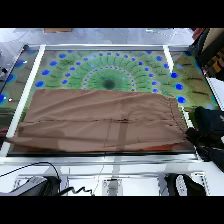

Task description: Fold the clothes and pants, and hang the long-sleeved shirts on hangers.

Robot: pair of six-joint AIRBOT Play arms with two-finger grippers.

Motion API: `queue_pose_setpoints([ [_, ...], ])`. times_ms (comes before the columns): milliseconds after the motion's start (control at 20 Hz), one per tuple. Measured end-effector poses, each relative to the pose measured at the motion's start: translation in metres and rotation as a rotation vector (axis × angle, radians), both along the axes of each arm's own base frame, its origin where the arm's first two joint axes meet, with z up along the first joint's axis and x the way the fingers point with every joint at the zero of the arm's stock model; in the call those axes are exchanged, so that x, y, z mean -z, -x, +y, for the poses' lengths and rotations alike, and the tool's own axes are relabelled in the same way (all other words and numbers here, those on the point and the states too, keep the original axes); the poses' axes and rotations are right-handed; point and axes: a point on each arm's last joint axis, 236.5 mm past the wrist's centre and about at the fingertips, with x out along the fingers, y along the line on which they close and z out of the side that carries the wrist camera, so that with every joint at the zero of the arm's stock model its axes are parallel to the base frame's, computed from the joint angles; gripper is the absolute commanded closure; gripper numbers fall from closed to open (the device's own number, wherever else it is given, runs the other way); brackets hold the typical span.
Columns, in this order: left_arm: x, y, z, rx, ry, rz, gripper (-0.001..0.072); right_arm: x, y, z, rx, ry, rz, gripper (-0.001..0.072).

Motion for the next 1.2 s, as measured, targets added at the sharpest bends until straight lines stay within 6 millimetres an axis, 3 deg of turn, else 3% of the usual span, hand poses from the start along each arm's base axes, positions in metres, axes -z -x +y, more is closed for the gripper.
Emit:
queue_pose_setpoints([
  [150,-0.031,-0.019,0.002,-0.002,-0.031,-0.122,0.0696,-0.033,0.007,-0.006,-0.016,0.072,-0.024,0.0688],
  [300,-0.046,-0.037,-0.002,0.016,-0.057,-0.181,0.0698,-0.06,0.002,-0.013,-0.015,0.126,-0.082,0.0689],
  [550,-0.062,-0.102,-0.023,0.05,-0.139,-0.231,0.0698,-0.081,-0.052,-0.02,0.022,0.102,-0.278,0.0688],
  [700,-0.067,-0.15,-0.033,0.005,-0.186,-0.262,0.0698,-0.072,-0.094,-0.026,0.077,0.021,-0.353,0.0688],
  [950,-0.066,-0.234,-0.069,0.035,-0.233,-0.309,0.0696,-0.032,-0.165,-0.03,0.134,-0.085,-0.395,0.0689],
  [1200,-0.047,-0.285,-0.079,0.031,-0.251,-0.315,0.0695,-0.006,-0.23,-0.035,0.175,-0.095,-0.445,0.0688],
])
